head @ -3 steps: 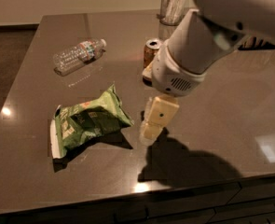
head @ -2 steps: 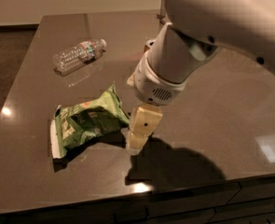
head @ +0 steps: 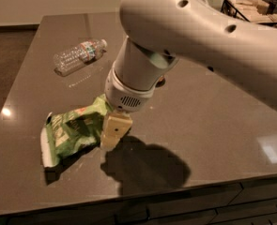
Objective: Move green jalapeno chip bag near orange can
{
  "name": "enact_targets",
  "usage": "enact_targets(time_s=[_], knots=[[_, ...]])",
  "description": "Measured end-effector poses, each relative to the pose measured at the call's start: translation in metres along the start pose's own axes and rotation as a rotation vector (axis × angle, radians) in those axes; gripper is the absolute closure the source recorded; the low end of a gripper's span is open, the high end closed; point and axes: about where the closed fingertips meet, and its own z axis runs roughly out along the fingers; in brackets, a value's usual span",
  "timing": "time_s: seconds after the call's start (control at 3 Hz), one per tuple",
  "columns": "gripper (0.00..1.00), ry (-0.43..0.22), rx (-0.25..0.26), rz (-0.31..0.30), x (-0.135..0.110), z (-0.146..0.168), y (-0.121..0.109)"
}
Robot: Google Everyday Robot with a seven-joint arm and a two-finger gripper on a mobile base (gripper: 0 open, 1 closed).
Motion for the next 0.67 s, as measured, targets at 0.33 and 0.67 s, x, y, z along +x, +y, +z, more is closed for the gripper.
enact_targets(time_s=[0.33,0.67], knots=[[0.48,-0.002,0.040,0.056,-0.002,-0.007,-0.018],[0.79,-0.010,0.119,0.140,0.016,-0.043,-0.043]])
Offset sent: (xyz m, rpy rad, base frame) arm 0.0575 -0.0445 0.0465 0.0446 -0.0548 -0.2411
